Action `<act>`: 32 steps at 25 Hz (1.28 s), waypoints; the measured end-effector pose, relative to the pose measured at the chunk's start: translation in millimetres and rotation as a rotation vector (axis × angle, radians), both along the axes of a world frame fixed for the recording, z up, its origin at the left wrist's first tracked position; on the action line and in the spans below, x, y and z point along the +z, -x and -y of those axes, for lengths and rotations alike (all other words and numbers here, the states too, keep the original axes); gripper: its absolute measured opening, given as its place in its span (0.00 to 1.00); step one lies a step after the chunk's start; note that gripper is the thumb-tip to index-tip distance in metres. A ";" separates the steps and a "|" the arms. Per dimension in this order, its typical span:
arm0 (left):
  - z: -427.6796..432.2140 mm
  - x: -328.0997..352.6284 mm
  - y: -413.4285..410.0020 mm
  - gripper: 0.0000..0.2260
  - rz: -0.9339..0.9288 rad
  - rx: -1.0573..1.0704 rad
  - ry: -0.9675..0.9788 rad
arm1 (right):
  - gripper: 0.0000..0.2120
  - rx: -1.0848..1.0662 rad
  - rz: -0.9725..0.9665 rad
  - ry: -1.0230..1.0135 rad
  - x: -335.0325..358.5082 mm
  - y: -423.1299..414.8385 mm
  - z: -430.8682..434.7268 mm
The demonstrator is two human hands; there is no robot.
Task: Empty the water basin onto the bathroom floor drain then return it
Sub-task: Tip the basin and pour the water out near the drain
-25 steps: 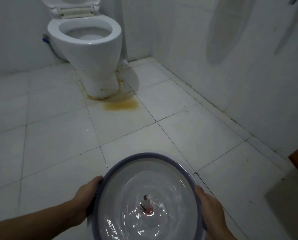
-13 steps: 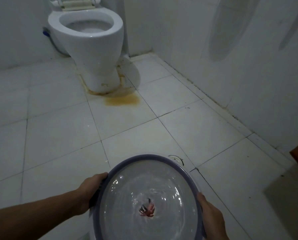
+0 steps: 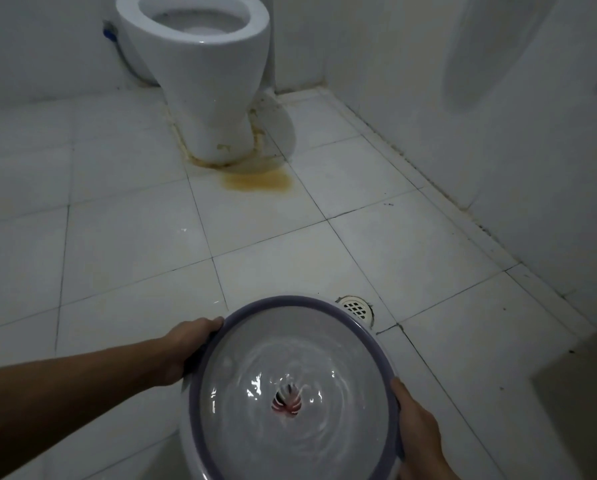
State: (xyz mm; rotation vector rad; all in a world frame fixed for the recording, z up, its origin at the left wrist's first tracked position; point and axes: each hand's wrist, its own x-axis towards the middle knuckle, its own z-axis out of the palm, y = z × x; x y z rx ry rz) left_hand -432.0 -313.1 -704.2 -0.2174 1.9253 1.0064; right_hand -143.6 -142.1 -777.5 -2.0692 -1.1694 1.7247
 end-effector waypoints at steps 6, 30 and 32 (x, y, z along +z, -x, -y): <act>-3.3 -0.7 2.9 0.19 -0.006 -0.038 0.006 | 0.23 -0.022 -0.006 0.018 -1.6 1.0 2.3; -15.4 9.2 9.1 0.16 -0.125 -0.102 0.062 | 0.29 -0.070 -0.115 0.136 -10.6 -0.7 2.5; -15.7 10.0 9.4 0.16 -0.123 -0.097 0.057 | 0.28 -0.090 -0.119 0.139 -7.7 -0.3 2.9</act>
